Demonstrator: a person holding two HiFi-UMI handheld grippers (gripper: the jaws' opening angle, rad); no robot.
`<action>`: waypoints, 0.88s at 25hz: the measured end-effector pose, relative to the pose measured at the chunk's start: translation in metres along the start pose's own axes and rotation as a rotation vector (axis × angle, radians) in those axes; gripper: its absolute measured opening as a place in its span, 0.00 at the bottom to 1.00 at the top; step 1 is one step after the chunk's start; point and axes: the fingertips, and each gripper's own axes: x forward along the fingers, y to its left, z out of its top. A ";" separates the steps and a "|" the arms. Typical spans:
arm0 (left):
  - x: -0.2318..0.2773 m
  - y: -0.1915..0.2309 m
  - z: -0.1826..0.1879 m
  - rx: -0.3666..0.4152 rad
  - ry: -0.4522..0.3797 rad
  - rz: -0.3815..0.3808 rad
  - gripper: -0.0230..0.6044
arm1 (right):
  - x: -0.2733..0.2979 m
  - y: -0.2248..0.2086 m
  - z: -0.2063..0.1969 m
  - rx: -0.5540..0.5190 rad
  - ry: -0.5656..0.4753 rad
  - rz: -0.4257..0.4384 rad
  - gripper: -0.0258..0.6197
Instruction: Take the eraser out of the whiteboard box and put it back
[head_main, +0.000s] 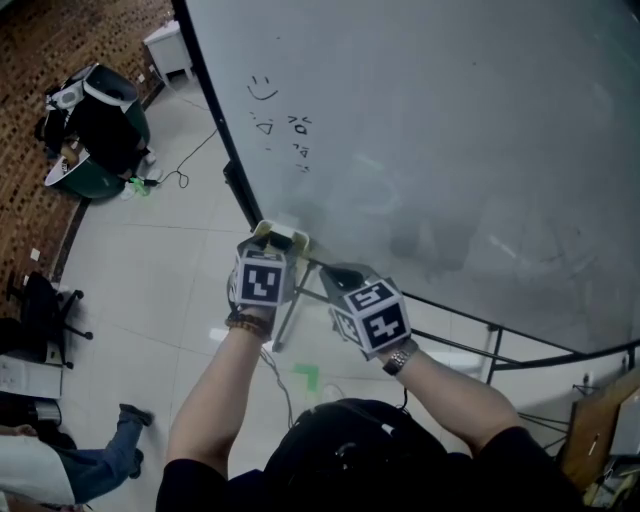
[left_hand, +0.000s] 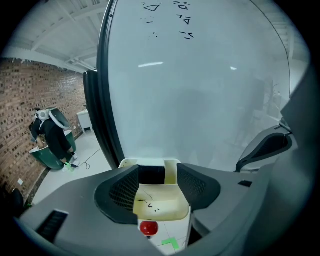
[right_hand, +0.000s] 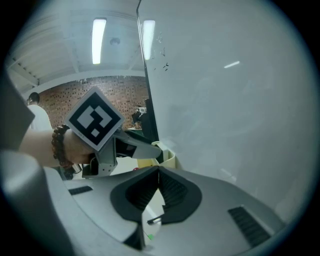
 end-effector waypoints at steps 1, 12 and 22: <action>0.002 0.000 0.000 0.000 0.000 -0.002 0.41 | 0.000 -0.001 0.000 0.000 0.001 -0.002 0.08; 0.020 0.004 0.001 0.010 0.018 0.003 0.41 | -0.002 -0.014 -0.003 0.013 0.003 -0.029 0.08; 0.023 0.017 0.001 0.016 0.016 0.042 0.41 | 0.000 -0.017 -0.006 0.020 0.005 -0.031 0.08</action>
